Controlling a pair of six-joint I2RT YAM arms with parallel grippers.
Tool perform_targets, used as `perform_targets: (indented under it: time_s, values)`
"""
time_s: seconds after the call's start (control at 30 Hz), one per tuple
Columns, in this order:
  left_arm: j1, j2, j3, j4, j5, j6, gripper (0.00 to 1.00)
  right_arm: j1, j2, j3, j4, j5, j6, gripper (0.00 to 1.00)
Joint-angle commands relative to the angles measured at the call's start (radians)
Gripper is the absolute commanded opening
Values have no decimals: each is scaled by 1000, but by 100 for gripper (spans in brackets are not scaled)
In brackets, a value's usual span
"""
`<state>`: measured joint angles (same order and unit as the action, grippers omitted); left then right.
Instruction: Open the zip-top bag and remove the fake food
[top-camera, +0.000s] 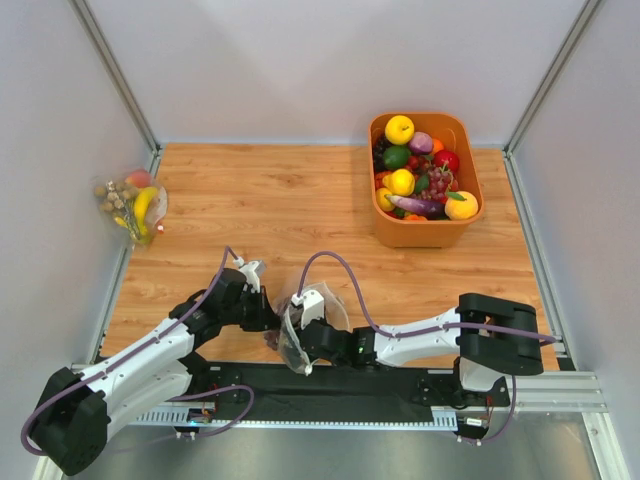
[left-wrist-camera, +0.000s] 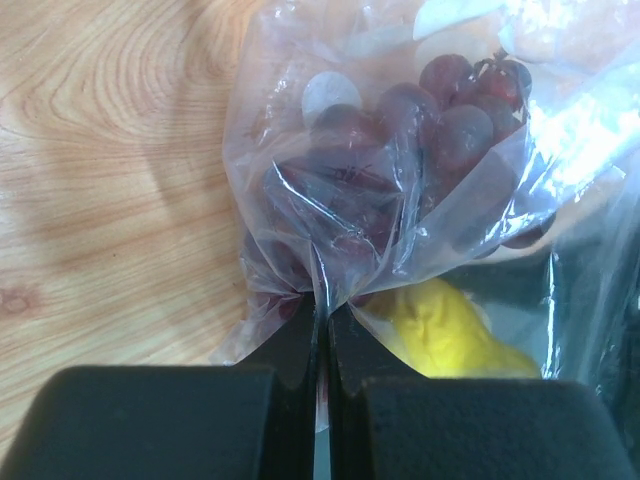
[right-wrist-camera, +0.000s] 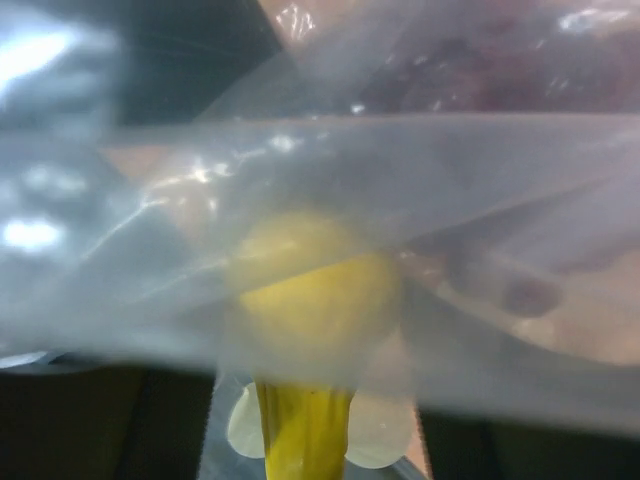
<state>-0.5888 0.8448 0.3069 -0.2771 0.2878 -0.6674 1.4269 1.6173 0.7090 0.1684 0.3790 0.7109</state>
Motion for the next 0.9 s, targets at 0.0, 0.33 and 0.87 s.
perform_targets:
  time_s: [0.0,0.33,0.87]
  values:
    - [-6,8,-2,-10,10,0,0,18,15,23,2,4,16,59]
    - [-6,-18,0,-33,-16,12,0,26,-190,-42,-104,92,-1,36]
    - [-6,-41,31,-86,-55,38,0,27,-793,-192,-490,284,82,34]
